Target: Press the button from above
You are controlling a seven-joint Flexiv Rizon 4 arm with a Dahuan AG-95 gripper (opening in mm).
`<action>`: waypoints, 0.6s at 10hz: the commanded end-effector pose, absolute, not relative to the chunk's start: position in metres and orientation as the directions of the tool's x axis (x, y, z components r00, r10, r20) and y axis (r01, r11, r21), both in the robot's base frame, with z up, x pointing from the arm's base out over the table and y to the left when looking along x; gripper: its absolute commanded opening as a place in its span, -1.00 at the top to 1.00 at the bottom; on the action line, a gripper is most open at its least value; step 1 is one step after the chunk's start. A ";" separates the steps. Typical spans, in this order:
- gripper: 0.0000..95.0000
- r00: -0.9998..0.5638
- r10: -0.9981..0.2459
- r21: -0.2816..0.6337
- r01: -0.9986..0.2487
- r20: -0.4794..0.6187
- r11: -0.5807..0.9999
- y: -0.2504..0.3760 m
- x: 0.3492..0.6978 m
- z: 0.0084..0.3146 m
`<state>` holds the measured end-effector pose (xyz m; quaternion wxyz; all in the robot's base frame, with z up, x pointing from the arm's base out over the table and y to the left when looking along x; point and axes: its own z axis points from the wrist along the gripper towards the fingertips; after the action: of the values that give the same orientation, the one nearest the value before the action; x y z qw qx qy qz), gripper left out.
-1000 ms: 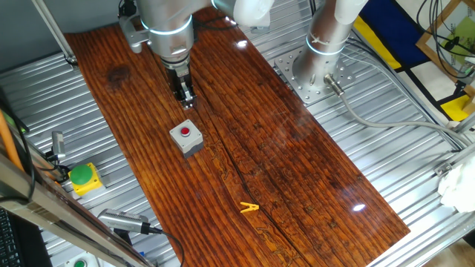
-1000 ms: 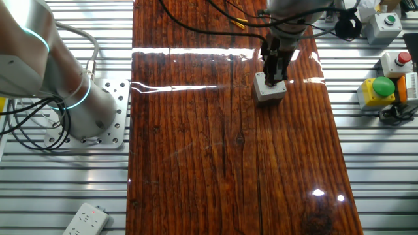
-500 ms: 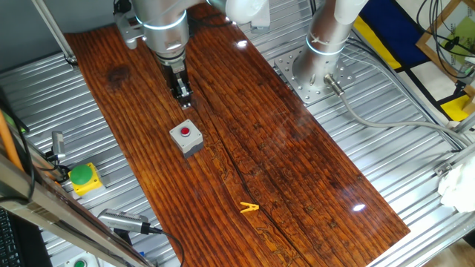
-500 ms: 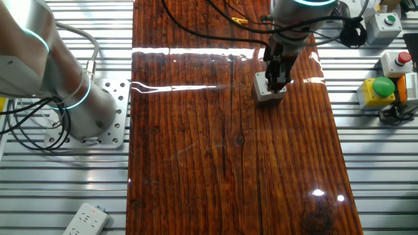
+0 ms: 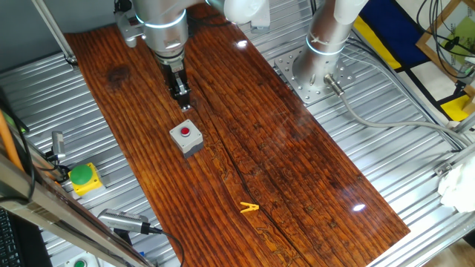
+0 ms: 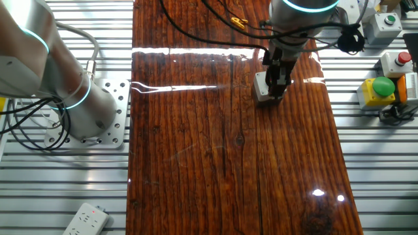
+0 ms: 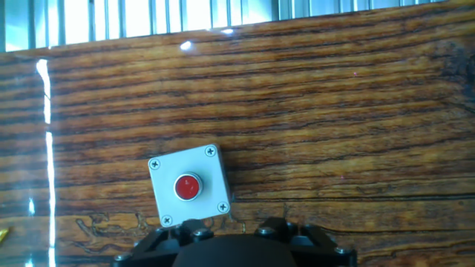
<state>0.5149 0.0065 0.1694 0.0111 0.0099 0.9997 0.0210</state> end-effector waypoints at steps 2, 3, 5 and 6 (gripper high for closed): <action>-0.60 -1.000 0.011 0.043 0.010 -0.022 0.999 0.005 0.516 0.164; -0.60 -1.000 0.009 0.043 0.008 -0.022 0.999 0.005 0.517 0.163; -0.60 -1.000 0.002 0.043 0.001 -0.022 0.999 0.006 0.518 0.161; -0.60 -1.000 -0.001 0.043 -0.002 -0.023 0.999 0.004 0.519 0.158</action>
<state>0.5191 0.0034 0.1579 0.0115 -0.0024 0.9997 0.0214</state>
